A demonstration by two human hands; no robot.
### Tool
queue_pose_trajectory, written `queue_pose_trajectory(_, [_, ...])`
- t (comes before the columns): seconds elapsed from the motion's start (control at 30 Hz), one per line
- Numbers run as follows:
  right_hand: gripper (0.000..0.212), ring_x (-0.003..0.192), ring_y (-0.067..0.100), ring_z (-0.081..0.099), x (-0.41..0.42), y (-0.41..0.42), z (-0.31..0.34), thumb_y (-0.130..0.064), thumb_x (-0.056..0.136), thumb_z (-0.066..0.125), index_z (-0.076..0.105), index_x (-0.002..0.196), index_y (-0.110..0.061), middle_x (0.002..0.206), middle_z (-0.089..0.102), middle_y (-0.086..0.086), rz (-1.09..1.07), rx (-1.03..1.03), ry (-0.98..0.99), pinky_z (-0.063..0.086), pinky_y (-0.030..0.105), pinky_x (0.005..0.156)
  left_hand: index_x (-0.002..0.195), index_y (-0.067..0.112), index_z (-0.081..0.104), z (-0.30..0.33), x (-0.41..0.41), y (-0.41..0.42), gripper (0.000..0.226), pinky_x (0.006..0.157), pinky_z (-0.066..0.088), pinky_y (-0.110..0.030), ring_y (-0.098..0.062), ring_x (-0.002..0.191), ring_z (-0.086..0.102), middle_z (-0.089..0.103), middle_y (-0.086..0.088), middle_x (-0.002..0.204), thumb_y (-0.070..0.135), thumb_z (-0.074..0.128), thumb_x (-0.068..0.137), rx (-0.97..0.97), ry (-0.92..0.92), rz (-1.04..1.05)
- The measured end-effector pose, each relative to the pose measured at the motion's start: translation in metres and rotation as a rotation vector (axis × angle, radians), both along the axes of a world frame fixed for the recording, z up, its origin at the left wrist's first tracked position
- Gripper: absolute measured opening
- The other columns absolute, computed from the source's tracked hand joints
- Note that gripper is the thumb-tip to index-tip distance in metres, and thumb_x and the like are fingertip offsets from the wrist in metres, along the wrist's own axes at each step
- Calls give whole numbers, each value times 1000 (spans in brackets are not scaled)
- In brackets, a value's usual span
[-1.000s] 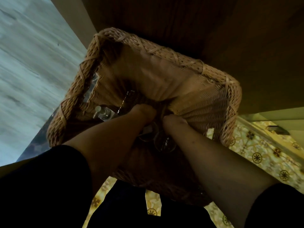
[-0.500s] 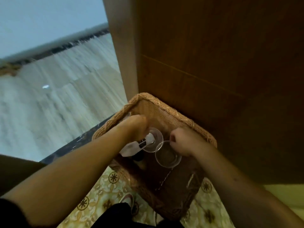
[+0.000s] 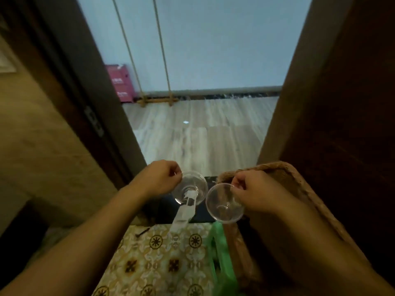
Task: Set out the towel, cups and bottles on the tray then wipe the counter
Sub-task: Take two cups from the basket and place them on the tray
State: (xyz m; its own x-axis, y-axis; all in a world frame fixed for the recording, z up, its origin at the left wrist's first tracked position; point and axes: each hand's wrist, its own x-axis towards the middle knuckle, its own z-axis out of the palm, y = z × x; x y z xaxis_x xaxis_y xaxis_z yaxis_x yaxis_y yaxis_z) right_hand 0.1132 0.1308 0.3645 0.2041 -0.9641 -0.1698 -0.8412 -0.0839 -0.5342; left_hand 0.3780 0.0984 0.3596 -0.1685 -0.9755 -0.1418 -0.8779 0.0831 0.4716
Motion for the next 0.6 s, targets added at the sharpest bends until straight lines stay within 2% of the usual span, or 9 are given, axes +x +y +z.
queue_pose_trajectory(0.07, [15, 61, 6, 58, 42, -6, 6, -32, 91, 61, 63, 76, -27, 68, 62, -7, 116, -11, 16, 40, 23, 52, 83, 31, 68, 4, 51, 23, 14, 60, 49, -21, -4, 69, 64, 67, 11, 77, 33, 60, 94, -9, 24, 132])
queue_pose_trajectory(0.13, [15, 65, 6, 59, 88, -9, 12, -32, 92, 59, 64, 79, -26, 70, 63, -7, 214, -25, 28, 38, 22, 53, 76, 27, 68, 6, 101, 47, 18, 60, 50, -28, -8, 67, 64, 68, 8, 72, 33, 62, 93, -10, 46, 240])
queue_pose_trajectory(0.27, [14, 65, 6, 60, 194, -4, 17, -31, 93, 61, 68, 82, -25, 69, 63, -7, 372, -49, 13, 40, 17, 56, 72, 24, 68, 6, 203, 106, 21, 59, 47, -27, -10, 67, 64, 67, 7, 68, 31, 63, 91, 5, 100, 438])
queue_pose_trajectory(0.43, [13, 71, 12, 65, 352, 24, 15, -32, 93, 63, 68, 82, -25, 75, 67, -2, 544, -22, -31, 58, 29, 71, 76, 22, 71, 4, 335, 194, 21, 63, 53, -32, -12, 71, 66, 70, 4, 72, 32, 61, 91, 22, 144, 701])
queue_pose_trajectory(0.5, [16, 68, 12, 66, 417, 40, 15, -32, 92, 64, 67, 79, -24, 73, 67, -1, 608, -24, -51, 60, 32, 71, 78, 22, 73, 6, 389, 231, 21, 61, 49, -28, -9, 72, 66, 71, 5, 74, 33, 61, 92, 10, 165, 791])
queue_pose_trajectory(0.6, [18, 65, 15, 65, 515, 66, 15, -31, 91, 64, 66, 77, -20, 70, 67, 0, 702, -29, -52, 60, 36, 68, 77, 22, 73, 9, 467, 285, 22, 70, 53, -31, -10, 75, 66, 71, 7, 72, 31, 60, 92, -18, 191, 920])
